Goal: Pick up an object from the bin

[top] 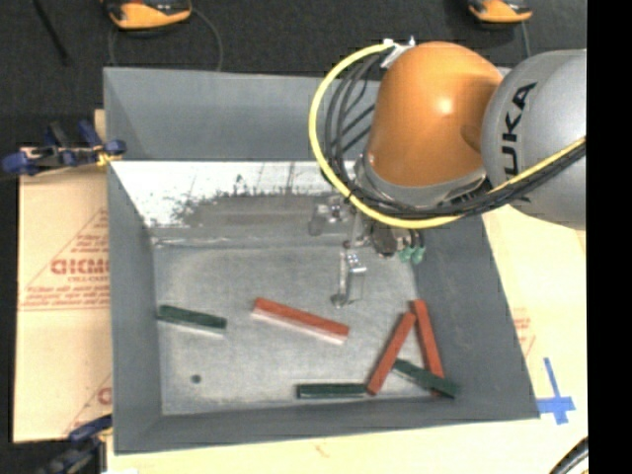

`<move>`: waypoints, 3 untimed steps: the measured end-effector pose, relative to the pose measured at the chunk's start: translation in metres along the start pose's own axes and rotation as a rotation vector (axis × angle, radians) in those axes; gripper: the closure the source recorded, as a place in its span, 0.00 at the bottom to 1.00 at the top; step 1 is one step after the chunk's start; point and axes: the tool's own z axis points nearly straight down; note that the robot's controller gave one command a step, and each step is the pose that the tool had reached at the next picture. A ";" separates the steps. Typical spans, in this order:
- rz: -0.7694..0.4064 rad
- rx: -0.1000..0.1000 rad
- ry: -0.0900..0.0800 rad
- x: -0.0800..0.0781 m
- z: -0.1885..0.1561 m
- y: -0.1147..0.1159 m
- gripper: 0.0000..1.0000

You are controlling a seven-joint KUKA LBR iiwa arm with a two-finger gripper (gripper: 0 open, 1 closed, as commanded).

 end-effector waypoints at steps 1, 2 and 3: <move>-0.407 -0.002 0.007 0.039 0.150 0.076 0.00; -0.345 0.004 -0.001 0.015 0.134 -0.019 0.00; -0.391 0.001 0.002 -0.044 0.187 -0.059 0.00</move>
Offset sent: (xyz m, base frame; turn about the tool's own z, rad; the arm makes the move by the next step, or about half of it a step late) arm -0.0463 0.0714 -0.1477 -0.4072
